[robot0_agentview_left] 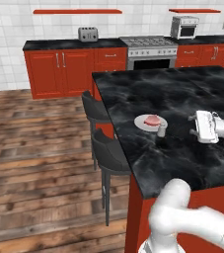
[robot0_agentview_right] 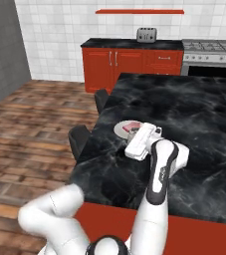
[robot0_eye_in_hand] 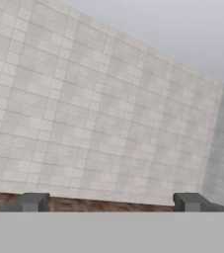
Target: Retrieve the shaker from the cabinet and place it next the steak on a plate on the dining table.
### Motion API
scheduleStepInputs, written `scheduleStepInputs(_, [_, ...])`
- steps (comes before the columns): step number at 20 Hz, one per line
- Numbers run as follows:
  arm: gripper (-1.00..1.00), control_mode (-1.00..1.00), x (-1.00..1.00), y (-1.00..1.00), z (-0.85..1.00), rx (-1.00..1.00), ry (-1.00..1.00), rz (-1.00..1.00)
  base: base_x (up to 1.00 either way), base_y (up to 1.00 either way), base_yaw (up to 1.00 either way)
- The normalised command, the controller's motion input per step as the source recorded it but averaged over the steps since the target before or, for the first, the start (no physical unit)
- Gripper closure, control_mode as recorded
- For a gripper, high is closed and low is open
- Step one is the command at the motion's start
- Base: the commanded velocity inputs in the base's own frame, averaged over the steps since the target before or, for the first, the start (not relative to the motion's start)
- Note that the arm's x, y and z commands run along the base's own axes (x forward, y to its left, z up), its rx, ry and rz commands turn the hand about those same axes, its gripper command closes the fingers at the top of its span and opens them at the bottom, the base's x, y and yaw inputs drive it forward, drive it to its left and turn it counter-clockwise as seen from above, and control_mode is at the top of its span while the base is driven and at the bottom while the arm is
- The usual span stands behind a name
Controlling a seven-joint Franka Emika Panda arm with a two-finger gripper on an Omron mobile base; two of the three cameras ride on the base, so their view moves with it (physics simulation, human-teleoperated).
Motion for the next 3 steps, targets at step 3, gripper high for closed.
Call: scheduleStepInputs(3, [-1.00, -1.00, -1.00, 0.67, 0.95, -0.07, 0.00, 0.00, 0.00, 0.00, 0.00])
